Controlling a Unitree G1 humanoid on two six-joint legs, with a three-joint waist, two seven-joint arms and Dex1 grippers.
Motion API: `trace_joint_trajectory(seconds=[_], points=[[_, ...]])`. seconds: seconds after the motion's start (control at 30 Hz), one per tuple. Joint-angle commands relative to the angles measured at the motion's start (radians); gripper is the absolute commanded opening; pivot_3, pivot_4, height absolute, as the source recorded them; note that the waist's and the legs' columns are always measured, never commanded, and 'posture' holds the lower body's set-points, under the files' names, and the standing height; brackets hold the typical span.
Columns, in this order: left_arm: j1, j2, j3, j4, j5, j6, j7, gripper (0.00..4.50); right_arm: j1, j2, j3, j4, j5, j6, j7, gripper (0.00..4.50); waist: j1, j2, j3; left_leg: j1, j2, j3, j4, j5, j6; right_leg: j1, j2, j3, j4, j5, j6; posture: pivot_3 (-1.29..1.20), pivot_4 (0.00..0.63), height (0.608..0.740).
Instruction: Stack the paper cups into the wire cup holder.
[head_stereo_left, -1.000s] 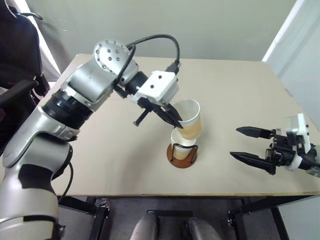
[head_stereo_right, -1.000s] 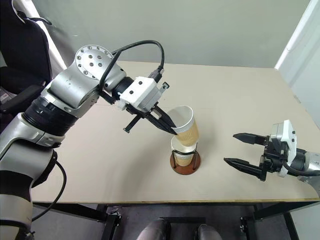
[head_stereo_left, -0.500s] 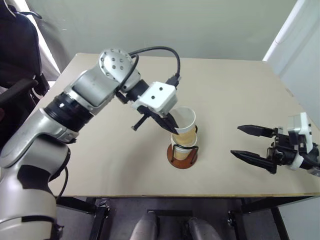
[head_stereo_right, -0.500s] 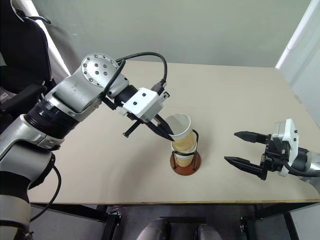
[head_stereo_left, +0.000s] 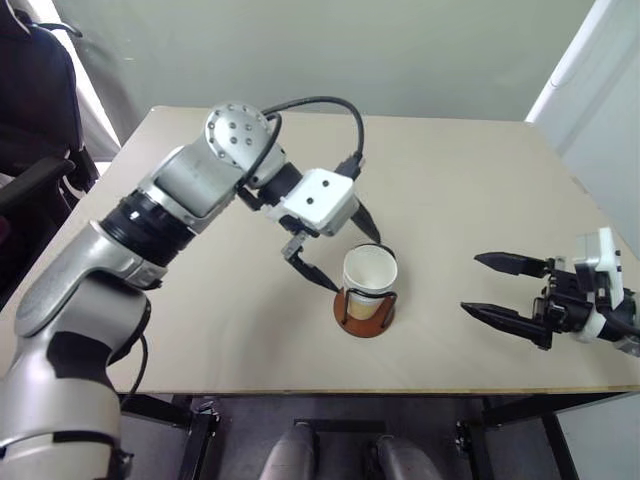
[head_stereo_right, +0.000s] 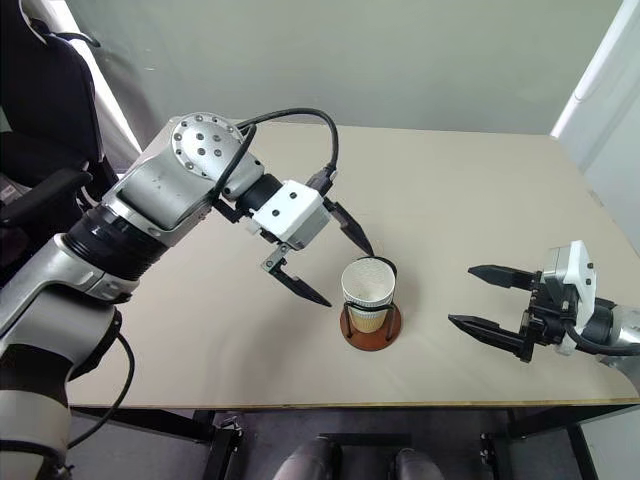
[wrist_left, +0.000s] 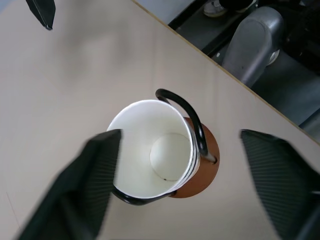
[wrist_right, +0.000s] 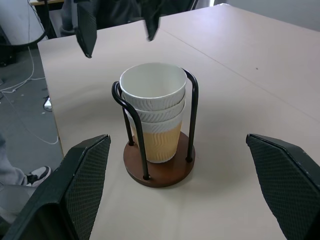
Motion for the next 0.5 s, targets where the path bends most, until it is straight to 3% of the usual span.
trace_joint_trajectory(seconds=[0.03, 0.3, 0.5], points=[[0.031, -0.006, 0.138, -0.009, 0.003, 0.034, -0.03, 4.46, -0.029, -0.008, 0.004, 0.004, -0.002, -0.026, 0.025, 4.43, -0.001, 0.0, 0.0, 0.0, 0.0, 0.0, 0.0, 0.0, 0.0, 0.0, 0.0, 0.0, 0.0, 0.0, 0.0, 0.0, 0.15, 0.74], [0.247, 0.167, 0.481, -0.136, -0.156, 0.385, 0.05, 4.46, -0.063, -0.034, 0.018, 0.058, -0.017, -0.037, 0.085, 4.43, -0.016, 0.001, 0.0, 0.0, 0.0, 0.0, -0.002, 0.002, -0.003, -0.002, 0.001, 0.0, 0.0, 0.0, 0.0, 0.0, 0.15, 0.74], [0.627, 0.41, 0.778, -0.12, -0.237, 0.65, 0.101, 4.46, -0.084, -0.104, -0.001, 0.139, -0.04, -0.041, 0.172, 4.43, -0.026, 0.004, 0.0, 0.002, 0.001, 0.0, -0.004, 0.002, -0.003, -0.002, 0.001, 0.001, 0.0, -0.002, -0.002, 0.0, 0.15, 0.74]])
